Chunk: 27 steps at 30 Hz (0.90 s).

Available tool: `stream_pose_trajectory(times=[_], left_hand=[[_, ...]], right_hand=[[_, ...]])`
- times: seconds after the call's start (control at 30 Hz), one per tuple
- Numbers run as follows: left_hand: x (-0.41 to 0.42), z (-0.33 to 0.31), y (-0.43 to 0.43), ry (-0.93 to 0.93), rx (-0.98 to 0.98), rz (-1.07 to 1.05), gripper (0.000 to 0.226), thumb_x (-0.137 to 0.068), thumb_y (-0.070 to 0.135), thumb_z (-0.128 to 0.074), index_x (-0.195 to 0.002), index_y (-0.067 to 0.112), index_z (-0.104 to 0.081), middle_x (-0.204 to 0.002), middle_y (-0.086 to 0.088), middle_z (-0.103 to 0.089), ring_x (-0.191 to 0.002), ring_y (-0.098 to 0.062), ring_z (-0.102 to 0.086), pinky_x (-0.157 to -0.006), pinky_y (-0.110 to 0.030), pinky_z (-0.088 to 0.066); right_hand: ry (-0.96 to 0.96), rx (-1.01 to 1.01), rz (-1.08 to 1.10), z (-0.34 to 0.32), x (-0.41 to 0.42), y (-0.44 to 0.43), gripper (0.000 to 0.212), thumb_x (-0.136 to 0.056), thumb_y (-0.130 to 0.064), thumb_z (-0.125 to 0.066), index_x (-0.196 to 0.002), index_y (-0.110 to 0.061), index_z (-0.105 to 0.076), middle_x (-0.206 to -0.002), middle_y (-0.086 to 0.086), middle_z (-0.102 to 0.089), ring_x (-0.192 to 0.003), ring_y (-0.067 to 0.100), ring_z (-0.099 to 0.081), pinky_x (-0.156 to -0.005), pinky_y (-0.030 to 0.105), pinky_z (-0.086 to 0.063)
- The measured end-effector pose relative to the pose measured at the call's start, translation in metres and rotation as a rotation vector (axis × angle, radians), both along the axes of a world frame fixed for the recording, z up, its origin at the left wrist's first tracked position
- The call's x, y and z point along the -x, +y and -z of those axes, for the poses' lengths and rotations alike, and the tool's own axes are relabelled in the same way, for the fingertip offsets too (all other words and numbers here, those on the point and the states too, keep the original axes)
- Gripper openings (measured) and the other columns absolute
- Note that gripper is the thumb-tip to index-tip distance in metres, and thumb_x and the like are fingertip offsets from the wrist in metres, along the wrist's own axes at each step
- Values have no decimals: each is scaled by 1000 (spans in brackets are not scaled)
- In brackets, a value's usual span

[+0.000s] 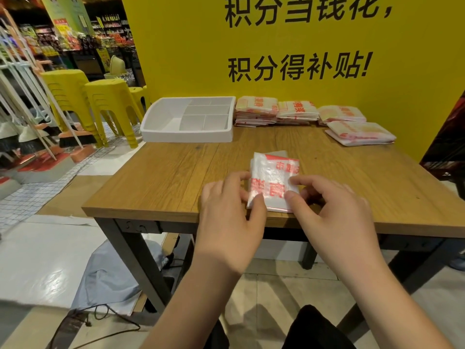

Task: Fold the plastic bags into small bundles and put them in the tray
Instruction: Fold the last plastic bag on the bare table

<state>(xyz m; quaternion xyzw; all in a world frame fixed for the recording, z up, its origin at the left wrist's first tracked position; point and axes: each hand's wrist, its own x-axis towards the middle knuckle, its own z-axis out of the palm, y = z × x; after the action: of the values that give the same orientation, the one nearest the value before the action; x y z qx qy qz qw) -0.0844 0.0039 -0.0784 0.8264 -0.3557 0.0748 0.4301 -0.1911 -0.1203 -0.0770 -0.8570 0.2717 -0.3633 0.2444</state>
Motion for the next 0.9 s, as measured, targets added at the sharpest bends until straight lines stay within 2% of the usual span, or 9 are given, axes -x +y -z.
stream_pose_trajectory(times=[0.07,0.17,0.23,0.4,0.53,0.63,0.7,0.8,0.9], left_hand=[[-1,2,0,-64,-81,-47,36,-98,43,-50,-132,32,-49,-120,12,-53,-124,-10,-34,-103,-33,-35],[0,2,1,-58,-139,0,41,-101,41,-41,-142,35,-42,-133,17,-52,-131,-6,-32,-112,-33,-22],[0,1,1,-58,-138,17,40,-104,38,-37,-143,35,-41,-133,19,-52,-130,-3,-33,-112,-29,-17],[-4,0,0,-97,-157,-9,32,-103,35,-41,-132,31,-54,-130,18,-57,-126,-4,-39,-107,-27,-22],[-8,-4,0,-137,-226,12,36,-102,34,-42,-137,33,-48,-136,15,-52,-127,-8,-37,-104,-28,-23],[-12,-10,0,-186,-345,89,47,-103,33,-35,-150,35,-34,-160,15,-23,-142,-6,-20,-112,-29,-14],[-17,-12,-1,-235,-420,156,49,-103,32,-30,-152,33,-30,-165,17,-8,-146,-3,-9,-115,-30,-12],[-26,-14,-1,-260,-464,232,49,-103,30,-29,-152,30,-30,-165,16,-13,-149,-4,-4,-120,-31,-11],[-33,-14,0,-271,-465,274,47,-101,32,-27,-147,29,-34,-161,13,-24,-148,-5,-9,-118,-29,-12]], right_hand=[[19,21,-1,1,0,0,26,-93,-47,-60,-118,-39,-65,-88,-23,-60,-93,4,-53,-91,43,-43],[63,43,-31,1,1,-2,30,-94,-48,-57,-122,-38,-63,-92,-23,-58,-97,5,-51,-90,37,-39],[112,52,-64,-1,0,-4,35,-95,-47,-54,-127,-35,-62,-96,-22,-57,-100,8,-50,-92,39,-41],[202,97,-105,-2,-1,-10,41,-98,-47,-46,-134,-33,-60,-98,-19,-54,-102,8,-46,-90,33,-39],[241,113,-136,-3,1,-12,43,-98,-47,-42,-136,-34,-59,-103,-16,-52,-104,8,-42,-89,33,-39],[293,142,-188,-6,2,-16,46,-97,-45,-37,-137,-35,-56,-134,-14,-48,-124,10,-41,-102,31,-34],[347,185,-246,-10,0,-21,47,-97,-39,-36,-141,-35,-51,-159,-17,-27,-141,5,-29,-107,27,-23],[442,191,-363,-17,-5,-29,51,-99,-34,-34,-150,-36,-37,-164,-22,-9,-147,-5,-12,-109,20,-15],[525,231,-426,-19,-12,-35,53,-103,-48,-22,-156,-39,-24,-164,-22,-8,-148,-9,-2,-114,18,-8]])
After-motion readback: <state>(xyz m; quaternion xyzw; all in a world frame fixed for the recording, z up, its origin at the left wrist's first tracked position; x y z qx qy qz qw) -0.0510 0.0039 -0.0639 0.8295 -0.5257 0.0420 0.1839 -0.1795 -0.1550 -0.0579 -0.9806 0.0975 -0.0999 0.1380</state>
